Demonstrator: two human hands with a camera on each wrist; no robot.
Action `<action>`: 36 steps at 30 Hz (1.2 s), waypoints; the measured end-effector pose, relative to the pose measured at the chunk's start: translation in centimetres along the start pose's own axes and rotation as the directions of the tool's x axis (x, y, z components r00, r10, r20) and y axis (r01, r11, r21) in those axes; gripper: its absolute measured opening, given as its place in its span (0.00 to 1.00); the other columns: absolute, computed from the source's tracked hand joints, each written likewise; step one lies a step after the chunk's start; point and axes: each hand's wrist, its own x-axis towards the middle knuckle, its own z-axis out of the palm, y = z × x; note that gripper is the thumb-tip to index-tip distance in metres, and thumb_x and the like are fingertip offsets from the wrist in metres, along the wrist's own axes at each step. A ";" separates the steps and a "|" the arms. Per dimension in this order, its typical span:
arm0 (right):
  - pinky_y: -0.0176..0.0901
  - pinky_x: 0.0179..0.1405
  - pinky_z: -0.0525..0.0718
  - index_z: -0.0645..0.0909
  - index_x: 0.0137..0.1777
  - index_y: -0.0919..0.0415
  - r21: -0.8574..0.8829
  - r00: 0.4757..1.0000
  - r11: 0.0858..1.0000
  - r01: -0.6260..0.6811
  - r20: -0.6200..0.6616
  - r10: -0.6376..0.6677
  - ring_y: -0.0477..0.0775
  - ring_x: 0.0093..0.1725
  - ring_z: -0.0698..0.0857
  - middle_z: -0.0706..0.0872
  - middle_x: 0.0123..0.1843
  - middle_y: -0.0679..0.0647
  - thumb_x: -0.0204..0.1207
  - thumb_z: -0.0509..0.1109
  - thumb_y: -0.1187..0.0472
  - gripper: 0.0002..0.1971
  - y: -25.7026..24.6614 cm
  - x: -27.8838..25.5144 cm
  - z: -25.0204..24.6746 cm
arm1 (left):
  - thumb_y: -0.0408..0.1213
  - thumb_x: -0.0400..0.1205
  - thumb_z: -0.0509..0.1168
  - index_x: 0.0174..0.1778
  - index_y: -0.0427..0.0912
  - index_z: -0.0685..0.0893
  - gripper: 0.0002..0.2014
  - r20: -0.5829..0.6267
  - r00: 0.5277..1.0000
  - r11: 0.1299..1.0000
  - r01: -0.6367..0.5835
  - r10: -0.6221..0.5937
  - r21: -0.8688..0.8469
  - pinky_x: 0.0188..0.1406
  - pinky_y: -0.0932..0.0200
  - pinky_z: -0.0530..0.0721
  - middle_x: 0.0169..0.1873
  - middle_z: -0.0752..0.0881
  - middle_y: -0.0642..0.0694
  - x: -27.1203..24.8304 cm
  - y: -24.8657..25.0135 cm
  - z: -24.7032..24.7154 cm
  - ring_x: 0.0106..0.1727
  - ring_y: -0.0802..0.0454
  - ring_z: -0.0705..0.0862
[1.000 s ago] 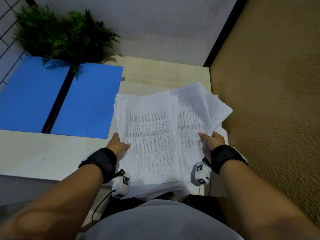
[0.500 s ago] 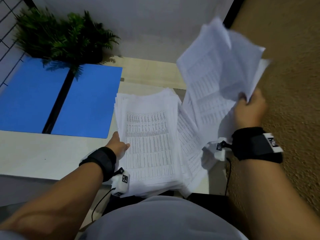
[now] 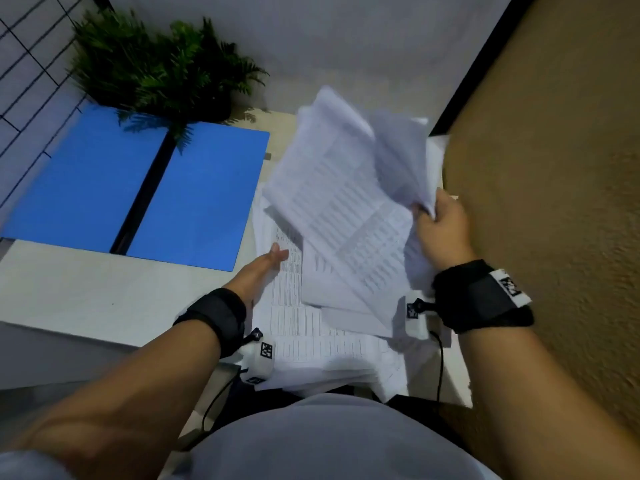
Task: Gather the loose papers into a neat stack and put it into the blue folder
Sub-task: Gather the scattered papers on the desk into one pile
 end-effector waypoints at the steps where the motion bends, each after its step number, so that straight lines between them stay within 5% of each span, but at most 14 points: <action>1: 0.30 0.36 0.75 0.78 0.49 0.58 -0.005 0.995 0.999 -0.052 0.083 0.053 0.43 0.39 0.77 0.81 0.37 0.46 0.82 0.63 0.68 0.05 0.6 -0.4 1.3 | 0.62 0.79 0.65 0.76 0.50 0.77 0.32 0.008 1.000 1.000 0.002 -0.002 -0.026 0.86 0.46 0.47 0.79 0.72 0.54 0.1 -0.3 -0.2 0.81 0.53 0.70; 4: 0.33 0.51 0.73 0.77 0.57 0.65 0.073 0.938 0.965 -0.253 0.264 0.226 0.55 0.48 0.79 0.82 0.49 0.60 0.81 0.65 0.69 0.07 1.7 -1.6 4.5 | 0.45 0.82 0.70 0.67 0.40 0.80 0.20 -0.029 0.999 0.999 -0.020 0.020 0.031 0.80 0.52 0.65 0.63 0.86 0.50 0.3 -1.2 -0.4 0.57 0.57 0.85; 6: 0.34 0.50 0.78 0.72 0.57 0.68 0.185 0.918 0.920 -0.346 0.272 0.290 0.58 0.47 0.78 0.78 0.48 0.60 0.78 0.68 0.71 0.11 2.1 -2.0 5.7 | 0.43 0.83 0.69 0.70 0.40 0.80 0.21 -0.120 0.991 0.986 -0.035 0.055 0.161 0.68 0.60 0.74 0.56 0.85 0.52 0.3 -1.4 -0.2 0.58 0.52 0.86; 8: 0.19 0.32 0.77 0.68 0.52 0.66 0.148 0.928 0.922 -0.357 0.166 0.333 0.51 0.36 0.74 0.73 0.40 0.54 0.77 0.71 0.73 0.13 2.6 -2.0 6.2 | 0.42 0.83 0.69 0.73 0.39 0.79 0.23 -0.161 0.984 0.986 -0.046 0.072 0.159 0.56 0.64 0.79 0.61 0.86 0.50 0.4 -1.5 -0.1 0.64 0.49 0.84; 10: 0.18 0.18 0.68 0.66 0.47 0.63 0.084 0.943 0.939 -0.333 0.048 0.330 0.49 0.30 0.67 0.68 0.35 0.51 0.77 0.71 0.73 0.14 3.5 -2.1 6.1 | 0.44 0.83 0.69 0.73 0.40 0.80 0.23 -0.196 0.978 0.993 -0.054 0.074 0.106 0.60 0.58 0.83 0.65 0.87 0.46 0.4 -1.9 -0.1 0.63 0.47 0.86; 12: 0.19 0.19 0.67 0.67 0.44 0.62 0.034 0.936 0.936 -0.351 -0.028 0.352 0.53 0.34 0.70 0.68 0.35 0.52 0.77 0.70 0.73 0.13 4.7 -2.2 5.9 | 0.49 0.82 0.68 0.72 0.41 0.81 0.24 -0.220 0.974 0.996 -0.043 0.059 0.075 0.66 0.51 0.81 0.65 0.87 0.46 0.0 -1.7 0.3 0.65 0.43 0.86; 14: 0.20 0.29 0.68 0.68 0.44 0.62 0.088 0.899 0.900 -0.426 -0.069 0.432 0.59 0.44 0.82 0.73 0.39 0.59 0.78 0.63 0.77 0.10 5.8 -2.6 5.9 | 0.51 0.86 0.62 0.75 0.38 0.77 0.26 -0.250 0.967 0.993 -0.015 0.045 0.121 0.65 0.55 0.75 0.65 0.83 0.48 0.0 -1.3 0.6 0.71 0.41 0.81; 16: 0.33 0.45 0.73 0.69 0.45 0.62 0.132 0.862 0.866 -0.481 -0.107 0.495 0.62 0.54 0.86 0.80 0.48 0.68 0.80 0.55 0.76 0.09 6.5 -3.4 6.0 | 0.52 0.89 0.55 0.78 0.34 0.72 0.28 -0.297 0.955 0.979 0.045 0.016 0.197 0.71 0.53 0.70 0.70 0.78 0.46 0.2 -0.9 0.6 0.76 0.40 0.76; 18: 0.42 0.52 0.74 0.70 0.45 0.61 0.051 0.850 0.861 -0.507 -0.136 0.509 0.56 0.48 0.82 0.85 0.52 0.64 0.80 0.54 0.72 0.07 7.5 -4.2 5.9 | 0.57 0.87 0.55 0.75 0.36 0.76 0.30 -0.331 0.943 0.981 0.062 0.003 0.185 0.77 0.48 0.72 0.74 0.79 0.42 0.6 -1.2 0.4 0.73 0.39 0.79; 20: 0.42 0.47 0.76 0.69 0.41 0.61 0.036 0.866 0.871 -0.490 -0.091 0.491 0.54 0.41 0.78 0.84 0.44 0.56 0.82 0.58 0.68 0.08 8.1 -5.1 5.9 | 0.62 0.82 0.56 0.70 0.40 0.80 0.32 -0.351 0.937 0.991 0.051 -0.004 0.126 0.74 0.41 0.77 0.69 0.84 0.40 2.2 -2.7 -0.7 0.68 0.39 0.83; 23: 0.42 0.31 0.69 0.68 0.39 0.62 -0.081 0.911 0.908 -0.412 -0.007 0.413 0.52 0.33 0.69 0.72 0.33 0.53 0.81 0.69 0.59 0.14 8.7 -6.0 5.7 | 0.54 0.86 0.59 0.67 0.41 0.82 0.23 -0.336 0.942 0.998 0.023 -0.002 0.060 0.68 0.39 0.82 0.63 0.88 0.39 2.2 -3.0 -0.5 0.61 0.38 0.87; 29: 0.40 0.38 0.70 0.62 0.30 0.59 -0.139 0.865 0.854 -0.501 -0.063 0.498 0.54 0.38 0.72 0.69 0.32 0.52 0.81 0.58 0.69 0.18 10.1 -5.9 5.5 | 0.58 0.86 0.56 0.78 0.36 0.73 0.32 -0.361 0.931 0.982 0.020 0.051 0.190 0.74 0.50 0.73 0.74 0.79 0.40 1.0 -2.2 0.1 0.74 0.40 0.79; 33: 0.36 0.27 0.67 0.67 0.26 0.59 -0.226 0.901 0.915 -0.334 0.210 0.380 0.53 0.32 0.72 0.71 0.37 0.54 0.66 0.66 0.68 0.12 10.4 -6.8 6.0 | 0.60 0.83 0.61 0.84 0.48 0.54 0.38 -0.375 0.919 0.987 -0.072 0.122 0.144 0.79 0.46 0.67 0.83 0.63 0.45 1.5 -2.9 0.6 0.81 0.43 0.68; 36: 0.34 0.34 0.73 0.76 0.34 0.60 -0.305 0.895 0.927 -0.220 0.313 0.316 0.48 0.38 0.77 0.74 0.46 0.48 0.70 0.73 0.58 0.10 9.9 -7.0 6.0 | 0.46 0.78 0.73 0.82 0.57 0.53 0.43 -0.359 0.926 0.993 -0.114 0.118 0.032 0.77 0.41 0.72 0.80 0.64 0.51 2.8 -3.8 0.1 0.76 0.48 0.72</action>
